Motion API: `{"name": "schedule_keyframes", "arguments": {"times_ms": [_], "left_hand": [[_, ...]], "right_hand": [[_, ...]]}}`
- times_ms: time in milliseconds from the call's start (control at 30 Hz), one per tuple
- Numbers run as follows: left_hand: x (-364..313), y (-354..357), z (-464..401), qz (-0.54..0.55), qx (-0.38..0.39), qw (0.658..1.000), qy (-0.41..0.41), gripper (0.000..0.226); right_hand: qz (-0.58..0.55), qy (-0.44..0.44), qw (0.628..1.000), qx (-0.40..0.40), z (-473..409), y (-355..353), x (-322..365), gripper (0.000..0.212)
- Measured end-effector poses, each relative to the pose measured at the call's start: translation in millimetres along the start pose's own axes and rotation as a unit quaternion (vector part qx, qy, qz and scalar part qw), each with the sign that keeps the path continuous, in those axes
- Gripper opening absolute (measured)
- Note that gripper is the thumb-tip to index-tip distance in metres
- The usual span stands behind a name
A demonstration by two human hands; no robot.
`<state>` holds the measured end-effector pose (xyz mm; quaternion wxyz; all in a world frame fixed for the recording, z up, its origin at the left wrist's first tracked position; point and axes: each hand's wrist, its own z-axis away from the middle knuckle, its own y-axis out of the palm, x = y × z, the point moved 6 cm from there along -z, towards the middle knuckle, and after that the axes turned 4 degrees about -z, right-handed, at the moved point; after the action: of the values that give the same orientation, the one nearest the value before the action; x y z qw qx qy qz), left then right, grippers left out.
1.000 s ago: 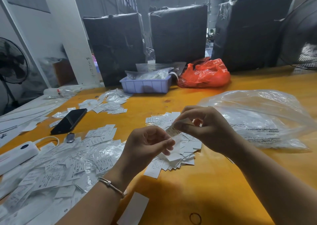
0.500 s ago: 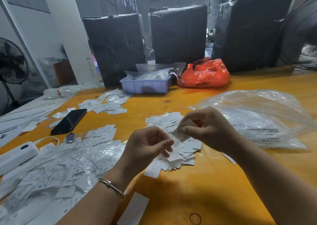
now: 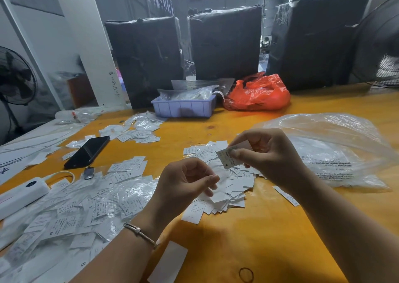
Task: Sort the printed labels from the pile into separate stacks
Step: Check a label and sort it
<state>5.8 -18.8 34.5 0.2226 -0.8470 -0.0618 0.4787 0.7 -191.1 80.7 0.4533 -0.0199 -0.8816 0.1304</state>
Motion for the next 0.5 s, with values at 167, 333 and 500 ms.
{"name": "schedule_keyframes", "arguments": {"times_ms": [167, 333, 500], "left_hand": [[0.1, -1.3, -0.4, 0.001, -0.011, 1.000, 0.003, 0.016], [-0.1, -2.0, -0.6, -0.002, -0.017, 1.000, 0.007, 0.017], [-0.9, -1.3, -0.4, 0.001, -0.015, 1.000, 0.008, 0.020]], "right_hand": [[0.054, -0.005, 0.999, 0.006, -0.2, 2.0, -1.1, 0.020], [0.068, -0.018, 0.997, -0.002, -0.5, 1.0, -0.2, 0.014], [0.087, -0.025, 0.996, 0.009, -1.2, 2.0, 0.1, 0.014]]}}
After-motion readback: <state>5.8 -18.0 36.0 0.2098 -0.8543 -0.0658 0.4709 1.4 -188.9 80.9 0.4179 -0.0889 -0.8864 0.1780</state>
